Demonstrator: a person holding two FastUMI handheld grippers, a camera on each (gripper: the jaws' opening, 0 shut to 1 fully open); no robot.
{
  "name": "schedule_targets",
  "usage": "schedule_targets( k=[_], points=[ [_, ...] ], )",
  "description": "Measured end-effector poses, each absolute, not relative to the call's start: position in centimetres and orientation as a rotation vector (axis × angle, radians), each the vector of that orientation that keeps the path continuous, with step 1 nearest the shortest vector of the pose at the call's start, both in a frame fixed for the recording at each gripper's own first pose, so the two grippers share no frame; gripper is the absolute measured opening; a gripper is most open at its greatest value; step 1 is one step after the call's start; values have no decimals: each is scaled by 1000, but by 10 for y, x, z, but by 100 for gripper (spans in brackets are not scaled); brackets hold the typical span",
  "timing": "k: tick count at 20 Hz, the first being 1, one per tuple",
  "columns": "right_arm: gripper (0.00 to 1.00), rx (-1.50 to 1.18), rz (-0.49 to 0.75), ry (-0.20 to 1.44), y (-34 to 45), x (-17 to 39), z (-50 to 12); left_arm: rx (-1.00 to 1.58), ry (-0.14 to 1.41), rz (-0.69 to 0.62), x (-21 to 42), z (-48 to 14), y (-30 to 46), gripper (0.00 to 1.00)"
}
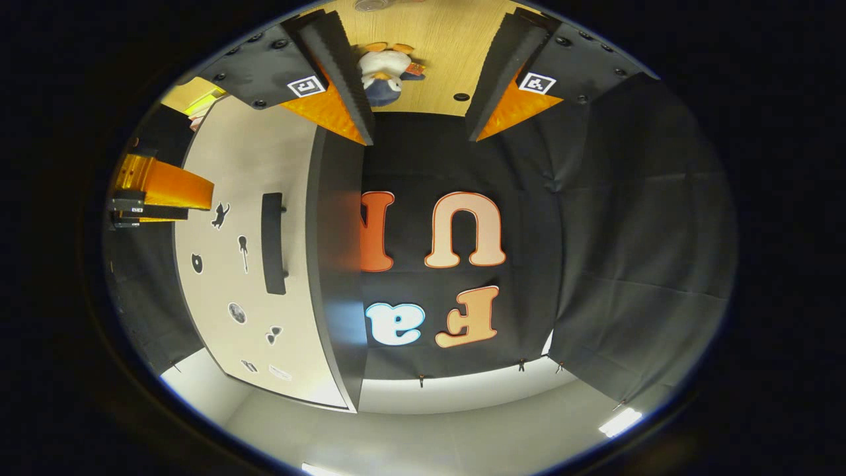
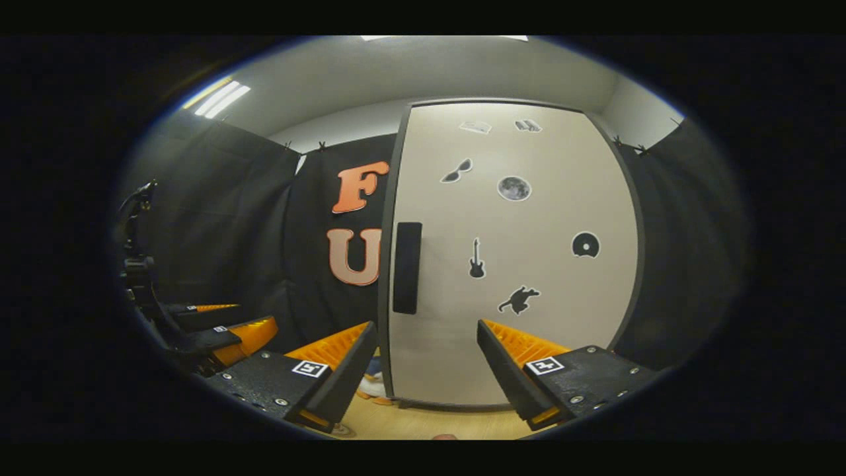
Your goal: Open the cabinet door with the right hand, grasp the bottle in the cabinet with the left hand and place it on the coaster, then close the cabinet door with the right hand.
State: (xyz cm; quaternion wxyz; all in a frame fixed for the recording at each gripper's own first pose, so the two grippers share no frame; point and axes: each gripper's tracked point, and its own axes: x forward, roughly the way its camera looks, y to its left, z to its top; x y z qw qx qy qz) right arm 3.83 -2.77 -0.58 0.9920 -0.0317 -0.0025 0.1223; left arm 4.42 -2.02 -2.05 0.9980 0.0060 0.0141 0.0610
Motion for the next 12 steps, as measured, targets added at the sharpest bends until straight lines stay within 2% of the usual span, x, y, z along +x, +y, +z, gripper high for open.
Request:
schedule_targets(
  k=[12],
  points=[
    [94,26,93,3,-40,-23,-3,7,12,-10,26,-11,-24,90]
  ],
)
